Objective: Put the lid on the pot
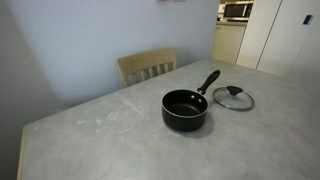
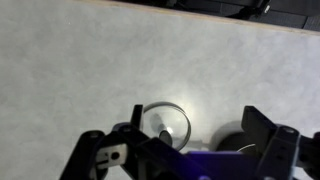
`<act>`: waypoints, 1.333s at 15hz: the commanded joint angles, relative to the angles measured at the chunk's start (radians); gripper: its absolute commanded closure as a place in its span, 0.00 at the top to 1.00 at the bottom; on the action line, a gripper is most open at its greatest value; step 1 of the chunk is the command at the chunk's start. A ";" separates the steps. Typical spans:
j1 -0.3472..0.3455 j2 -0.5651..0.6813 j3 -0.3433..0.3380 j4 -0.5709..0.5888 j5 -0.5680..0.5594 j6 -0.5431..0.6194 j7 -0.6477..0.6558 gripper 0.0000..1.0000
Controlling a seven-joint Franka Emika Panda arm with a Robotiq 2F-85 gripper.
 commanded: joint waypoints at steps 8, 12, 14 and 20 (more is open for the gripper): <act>-0.009 0.045 -0.006 -0.010 0.023 0.123 -0.125 1.00; 0.001 0.091 -0.030 -0.030 0.027 0.324 -0.212 1.00; 0.010 0.122 -0.044 -0.044 0.050 0.418 -0.261 1.00; 0.003 0.169 -0.016 -0.064 0.109 0.516 -0.310 1.00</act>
